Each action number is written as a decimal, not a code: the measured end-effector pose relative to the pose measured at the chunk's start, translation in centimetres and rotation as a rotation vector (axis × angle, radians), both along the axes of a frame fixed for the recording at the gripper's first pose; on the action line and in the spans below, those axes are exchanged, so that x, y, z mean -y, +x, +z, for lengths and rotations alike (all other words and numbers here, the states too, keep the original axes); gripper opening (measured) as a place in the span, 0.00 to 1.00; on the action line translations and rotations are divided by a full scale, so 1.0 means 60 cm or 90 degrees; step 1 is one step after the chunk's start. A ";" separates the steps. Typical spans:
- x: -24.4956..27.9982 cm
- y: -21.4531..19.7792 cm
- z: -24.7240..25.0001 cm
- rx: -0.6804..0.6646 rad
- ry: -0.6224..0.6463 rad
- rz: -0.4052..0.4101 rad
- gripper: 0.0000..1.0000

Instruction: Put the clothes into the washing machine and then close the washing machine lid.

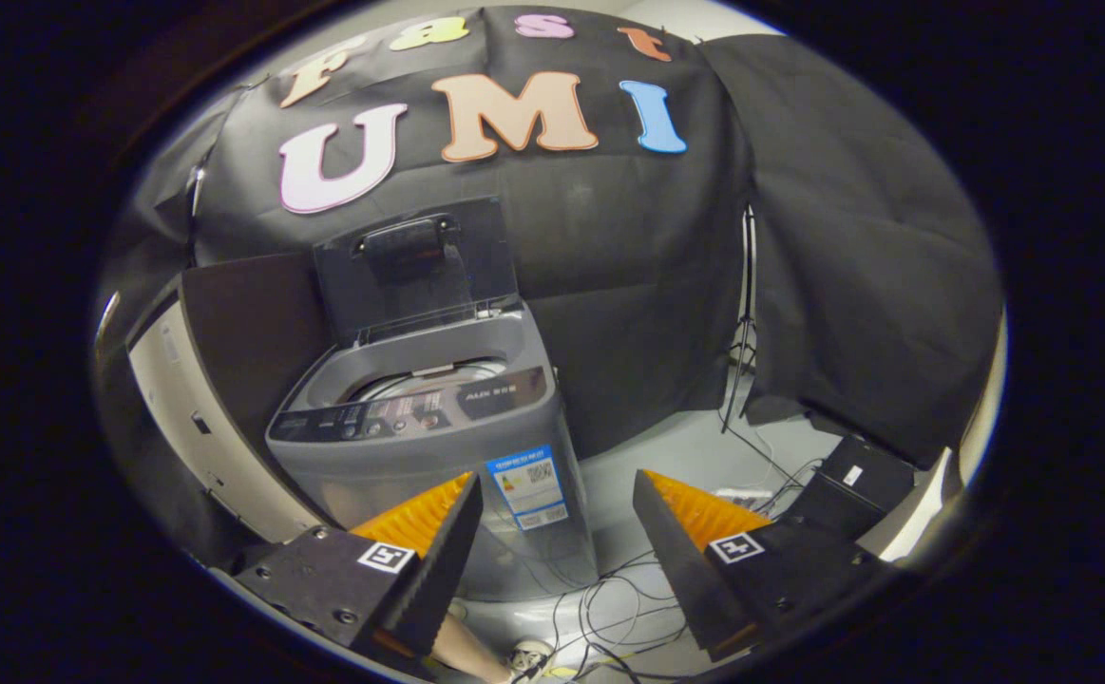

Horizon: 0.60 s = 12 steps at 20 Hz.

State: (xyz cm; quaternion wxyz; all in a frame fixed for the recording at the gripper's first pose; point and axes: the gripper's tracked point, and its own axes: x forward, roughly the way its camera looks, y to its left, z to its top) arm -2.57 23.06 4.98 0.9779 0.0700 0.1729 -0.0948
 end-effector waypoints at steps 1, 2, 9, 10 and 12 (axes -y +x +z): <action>-0.002 -0.008 -0.001 0.009 -0.012 -0.003 0.97; -0.006 -0.013 0.001 0.017 -0.024 -0.002 0.97; -0.014 -0.035 0.008 0.068 -0.039 0.010 0.97; -0.016 -0.037 0.010 0.083 -0.033 0.011 0.97; -0.021 -0.041 0.022 0.106 -0.026 0.018 0.97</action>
